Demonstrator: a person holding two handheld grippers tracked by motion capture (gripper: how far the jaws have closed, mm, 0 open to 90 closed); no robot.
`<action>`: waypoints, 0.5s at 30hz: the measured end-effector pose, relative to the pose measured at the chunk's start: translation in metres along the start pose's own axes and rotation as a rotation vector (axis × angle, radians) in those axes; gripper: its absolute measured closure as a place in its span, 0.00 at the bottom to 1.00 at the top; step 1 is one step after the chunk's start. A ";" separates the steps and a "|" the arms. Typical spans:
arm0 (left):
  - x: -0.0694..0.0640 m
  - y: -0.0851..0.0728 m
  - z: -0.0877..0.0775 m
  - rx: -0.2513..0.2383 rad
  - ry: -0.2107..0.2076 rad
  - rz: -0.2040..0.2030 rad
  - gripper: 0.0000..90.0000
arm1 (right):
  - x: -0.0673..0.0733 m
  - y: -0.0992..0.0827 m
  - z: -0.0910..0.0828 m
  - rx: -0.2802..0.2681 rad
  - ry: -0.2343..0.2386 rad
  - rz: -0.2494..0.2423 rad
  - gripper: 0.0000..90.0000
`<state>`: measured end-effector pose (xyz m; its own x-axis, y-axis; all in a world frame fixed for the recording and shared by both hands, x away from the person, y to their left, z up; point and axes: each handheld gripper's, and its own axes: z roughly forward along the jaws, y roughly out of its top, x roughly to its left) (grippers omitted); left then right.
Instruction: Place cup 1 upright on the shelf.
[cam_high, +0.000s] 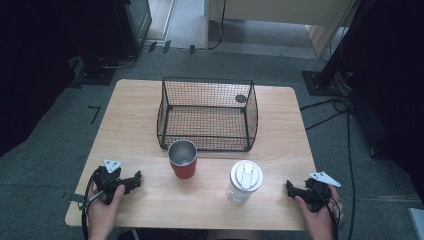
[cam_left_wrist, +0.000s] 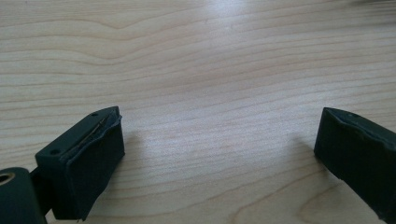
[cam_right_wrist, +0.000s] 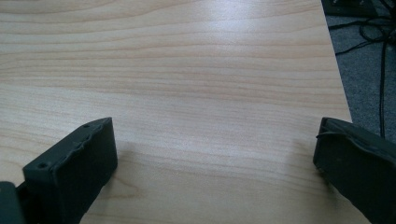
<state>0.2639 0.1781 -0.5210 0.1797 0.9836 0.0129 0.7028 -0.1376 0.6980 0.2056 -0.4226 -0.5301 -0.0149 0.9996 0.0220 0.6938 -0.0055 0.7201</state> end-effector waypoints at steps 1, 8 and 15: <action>0.000 0.000 0.000 0.000 0.000 0.000 0.02 | 0.000 0.000 0.000 0.000 0.000 0.000 0.00; 0.000 0.001 0.000 -0.001 0.005 -0.011 0.02 | 0.000 0.000 0.000 0.000 0.000 0.000 0.00; 0.000 -0.001 -0.002 0.003 0.001 -0.008 0.02 | 0.000 0.000 0.000 0.000 0.001 0.001 0.00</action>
<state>0.2618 0.1787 -0.5205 0.1734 0.9848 0.0081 0.7065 -0.1301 0.6956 0.2056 -0.4227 -0.5300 -0.0152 0.9996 0.0230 0.6935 -0.0060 0.7204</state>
